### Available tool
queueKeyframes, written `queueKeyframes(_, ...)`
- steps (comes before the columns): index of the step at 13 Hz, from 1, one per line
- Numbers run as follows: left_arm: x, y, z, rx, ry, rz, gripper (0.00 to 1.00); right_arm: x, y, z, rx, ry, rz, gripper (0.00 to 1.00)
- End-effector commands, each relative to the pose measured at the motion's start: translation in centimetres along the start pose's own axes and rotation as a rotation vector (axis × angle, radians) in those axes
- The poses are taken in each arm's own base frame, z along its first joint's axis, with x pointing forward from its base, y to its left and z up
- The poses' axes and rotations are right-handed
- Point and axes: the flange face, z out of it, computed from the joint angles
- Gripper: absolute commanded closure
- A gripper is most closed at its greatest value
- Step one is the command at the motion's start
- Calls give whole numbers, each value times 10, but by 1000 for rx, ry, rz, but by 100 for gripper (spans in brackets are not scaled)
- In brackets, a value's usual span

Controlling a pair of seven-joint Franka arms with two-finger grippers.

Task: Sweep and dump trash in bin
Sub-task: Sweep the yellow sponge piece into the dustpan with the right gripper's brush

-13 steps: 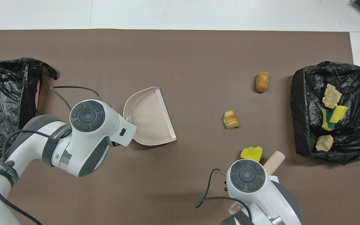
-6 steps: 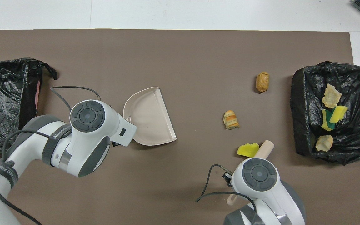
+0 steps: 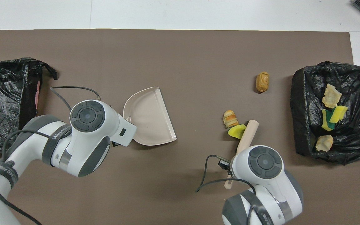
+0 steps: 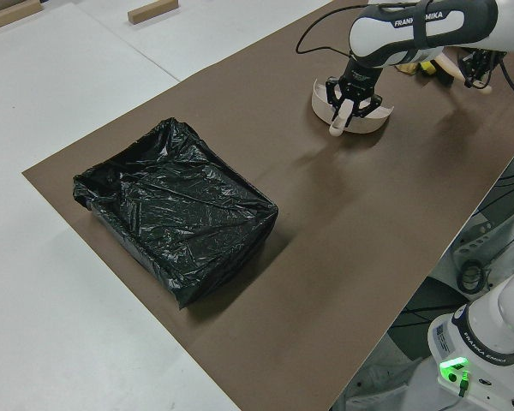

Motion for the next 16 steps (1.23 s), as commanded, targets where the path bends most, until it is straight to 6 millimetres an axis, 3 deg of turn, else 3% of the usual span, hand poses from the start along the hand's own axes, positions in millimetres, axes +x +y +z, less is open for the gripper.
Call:
queueKeyframes(1,-5,9,-3,8,0,-8,100,29,-47,-7,33,-16,-85,100)
queueKeyframes(4,-6,9,-3,8,0,-8,100,23,-89,3,33,-22,-216,100)
queueKeyframes(9,-7,9,-3,8,0,-10,100,-47,-130,-3,107,-36,-552,100)
queueKeyframes(11,-7,9,-2,7,-1,-10,100,-83,-141,-9,125,-51,-623,100)
queueKeyframes(13,-7,9,-2,7,-1,-10,100,-104,-151,-17,136,-34,-667,100)
queueKeyframes(16,-8,8,-3,9,1,-11,100,-96,-161,-34,154,-4,-690,100)
